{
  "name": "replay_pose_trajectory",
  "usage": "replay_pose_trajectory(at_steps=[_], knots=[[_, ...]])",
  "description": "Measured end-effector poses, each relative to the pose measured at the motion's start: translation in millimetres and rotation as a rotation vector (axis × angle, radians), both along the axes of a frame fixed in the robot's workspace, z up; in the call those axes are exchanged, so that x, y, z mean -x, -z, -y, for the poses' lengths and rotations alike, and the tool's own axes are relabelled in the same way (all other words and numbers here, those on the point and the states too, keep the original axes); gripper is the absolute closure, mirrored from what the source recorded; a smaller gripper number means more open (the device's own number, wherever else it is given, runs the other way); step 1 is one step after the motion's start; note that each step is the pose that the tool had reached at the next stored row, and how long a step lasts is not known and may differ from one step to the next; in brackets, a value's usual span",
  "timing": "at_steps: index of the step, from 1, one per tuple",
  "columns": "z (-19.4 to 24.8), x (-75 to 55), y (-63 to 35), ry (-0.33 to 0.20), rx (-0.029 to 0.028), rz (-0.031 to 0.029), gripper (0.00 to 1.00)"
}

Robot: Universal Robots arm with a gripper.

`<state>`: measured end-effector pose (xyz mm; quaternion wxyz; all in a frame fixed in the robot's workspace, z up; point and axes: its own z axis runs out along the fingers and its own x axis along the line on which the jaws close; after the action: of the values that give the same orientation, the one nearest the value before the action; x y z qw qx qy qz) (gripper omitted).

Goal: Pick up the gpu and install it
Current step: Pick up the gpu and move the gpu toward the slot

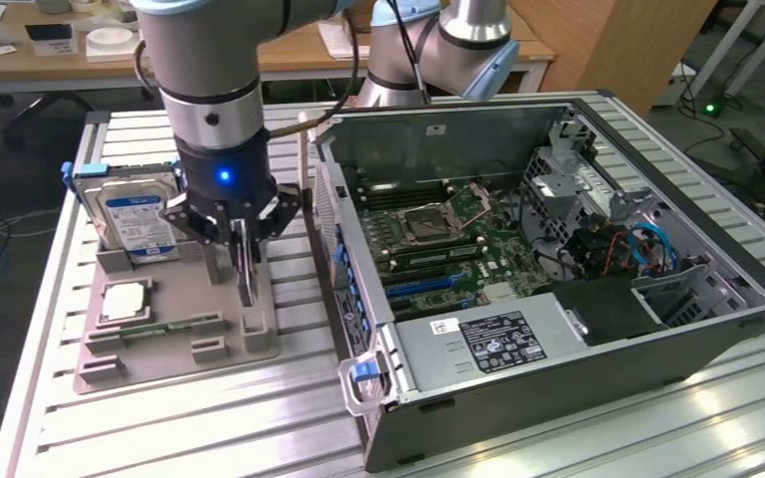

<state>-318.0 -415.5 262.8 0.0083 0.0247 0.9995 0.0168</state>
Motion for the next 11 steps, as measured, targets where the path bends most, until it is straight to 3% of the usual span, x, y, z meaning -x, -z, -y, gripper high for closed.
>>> replay_pose_trajectory(at_steps=[11], knots=[[0.0, 0.0, -21.5, 0.0, -0.0067, 0.0, 0.72]])
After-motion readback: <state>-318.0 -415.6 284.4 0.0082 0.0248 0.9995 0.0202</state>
